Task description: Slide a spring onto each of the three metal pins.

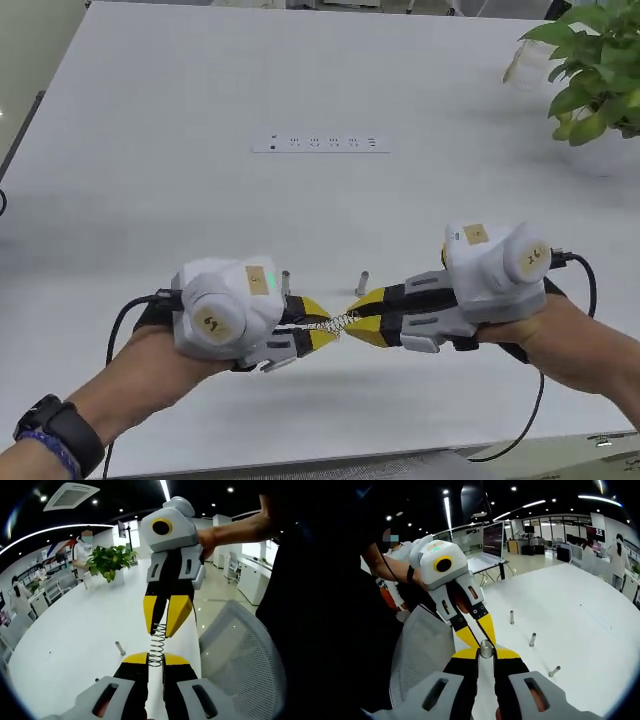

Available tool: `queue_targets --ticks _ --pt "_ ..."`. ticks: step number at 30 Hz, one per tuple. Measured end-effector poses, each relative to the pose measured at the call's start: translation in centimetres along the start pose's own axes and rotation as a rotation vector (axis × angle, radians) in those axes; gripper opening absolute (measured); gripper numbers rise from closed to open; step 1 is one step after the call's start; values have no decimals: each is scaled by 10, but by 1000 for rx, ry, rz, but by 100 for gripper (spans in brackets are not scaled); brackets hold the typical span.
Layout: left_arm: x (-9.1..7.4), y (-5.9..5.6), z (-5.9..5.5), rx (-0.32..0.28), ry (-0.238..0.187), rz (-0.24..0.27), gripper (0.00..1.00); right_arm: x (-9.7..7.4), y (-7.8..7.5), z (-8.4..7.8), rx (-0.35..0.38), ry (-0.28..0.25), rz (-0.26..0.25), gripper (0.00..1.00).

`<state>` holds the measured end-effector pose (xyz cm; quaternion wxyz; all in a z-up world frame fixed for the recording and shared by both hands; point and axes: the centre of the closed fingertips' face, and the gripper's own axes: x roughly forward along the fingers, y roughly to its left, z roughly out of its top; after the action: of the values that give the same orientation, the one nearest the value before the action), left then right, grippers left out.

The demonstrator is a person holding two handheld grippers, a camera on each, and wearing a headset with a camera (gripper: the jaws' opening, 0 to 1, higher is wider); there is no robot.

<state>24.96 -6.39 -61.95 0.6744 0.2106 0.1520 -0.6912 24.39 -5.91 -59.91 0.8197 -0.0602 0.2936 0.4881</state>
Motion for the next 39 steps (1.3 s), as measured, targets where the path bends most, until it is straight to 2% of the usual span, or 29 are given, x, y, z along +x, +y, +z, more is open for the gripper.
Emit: queue_targets --ticks 3,10,16,18,22,26,32,39 --pt "-1 3 10 -37 -53 1 2 -7 -2 8 -22 8 -3 9" --pt "-1 5 27 -40 -106 3 2 -18 -5 17 -79 58 5 9" --pt "0 3 35 -36 -123 -7 2 -22 -4 13 -143 121 26 11" --pt "0 3 40 -41 -138 -13 2 -23 -1 11 -182 157 50 13" --pt "0 3 45 -56 -161 -23 2 -26 -1 18 -221 170 61 14" --pt "0 1 47 -52 -165 -36 2 -31 2 25 -287 200 98 14" --pt "-1 -1 52 -55 -178 -46 2 -31 8 26 -362 261 153 14" --pt "-4 -1 54 -59 -186 -52 2 -26 10 21 -424 304 177 13"
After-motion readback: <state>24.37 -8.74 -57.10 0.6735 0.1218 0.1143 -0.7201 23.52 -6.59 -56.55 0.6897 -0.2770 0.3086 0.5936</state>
